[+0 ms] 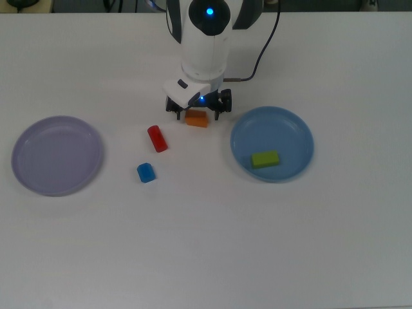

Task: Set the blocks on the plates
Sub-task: 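Close the gripper on the orange block and lift it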

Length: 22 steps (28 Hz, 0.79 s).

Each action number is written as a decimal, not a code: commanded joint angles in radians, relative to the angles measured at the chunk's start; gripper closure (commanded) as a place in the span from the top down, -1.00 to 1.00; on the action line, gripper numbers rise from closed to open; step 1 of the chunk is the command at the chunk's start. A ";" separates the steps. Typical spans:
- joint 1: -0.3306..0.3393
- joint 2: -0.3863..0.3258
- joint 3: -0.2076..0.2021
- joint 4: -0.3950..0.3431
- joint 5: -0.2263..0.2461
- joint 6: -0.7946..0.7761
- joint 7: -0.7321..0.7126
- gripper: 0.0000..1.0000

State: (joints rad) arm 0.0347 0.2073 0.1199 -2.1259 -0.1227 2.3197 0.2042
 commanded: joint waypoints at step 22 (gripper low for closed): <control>0.008 -0.071 0.024 0.036 -0.009 0.032 -0.039 -0.50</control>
State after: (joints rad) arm 0.0321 0.1581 0.1211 -2.1198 -0.1367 2.3492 0.1747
